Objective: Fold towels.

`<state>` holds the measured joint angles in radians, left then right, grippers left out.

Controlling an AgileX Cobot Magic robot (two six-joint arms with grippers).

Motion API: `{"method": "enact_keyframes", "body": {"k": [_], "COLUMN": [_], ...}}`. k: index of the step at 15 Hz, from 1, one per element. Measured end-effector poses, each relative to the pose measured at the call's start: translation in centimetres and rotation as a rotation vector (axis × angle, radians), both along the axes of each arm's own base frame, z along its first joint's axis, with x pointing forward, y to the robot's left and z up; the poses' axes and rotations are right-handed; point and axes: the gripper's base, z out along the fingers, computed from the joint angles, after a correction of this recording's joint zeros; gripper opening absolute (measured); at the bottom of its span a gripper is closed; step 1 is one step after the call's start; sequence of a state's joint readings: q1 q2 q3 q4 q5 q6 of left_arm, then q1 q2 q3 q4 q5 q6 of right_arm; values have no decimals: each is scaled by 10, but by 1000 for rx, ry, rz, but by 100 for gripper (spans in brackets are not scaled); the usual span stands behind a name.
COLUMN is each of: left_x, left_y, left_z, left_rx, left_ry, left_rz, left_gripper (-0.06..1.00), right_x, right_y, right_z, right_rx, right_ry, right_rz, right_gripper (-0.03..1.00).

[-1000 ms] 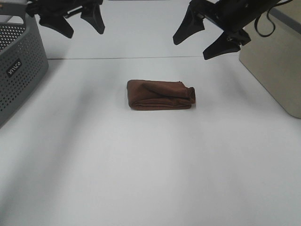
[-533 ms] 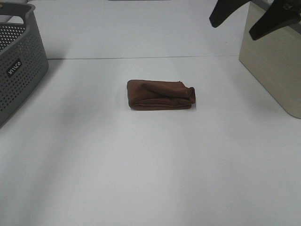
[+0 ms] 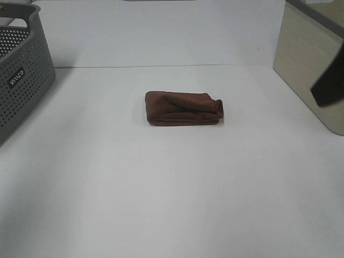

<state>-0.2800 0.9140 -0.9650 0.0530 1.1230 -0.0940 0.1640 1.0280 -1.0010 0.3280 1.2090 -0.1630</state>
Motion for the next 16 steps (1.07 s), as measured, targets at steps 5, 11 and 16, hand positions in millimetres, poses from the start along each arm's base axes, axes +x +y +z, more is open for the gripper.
{"method": "enact_keyframes", "body": {"k": [5, 11, 16], "left_x": [-104, -160, -154], "left_y": [30, 42, 40], "left_z": [-38, -69, -74], "left_rx": [-35, -61, -53], "left_ry": [-208, -493, -515], "left_rz": [-28, -126, -137], "left_gripper": [76, 76, 76], "right_x": [-95, -162, -167], "right_y": [-18, -42, -44], "right_z": [-23, -66, -69], "right_rx": [4, -62, -56], "right_ry": [-185, -598, -653], "right_rz": [-5, -77, -85], "right_gripper": [89, 89, 89]}}
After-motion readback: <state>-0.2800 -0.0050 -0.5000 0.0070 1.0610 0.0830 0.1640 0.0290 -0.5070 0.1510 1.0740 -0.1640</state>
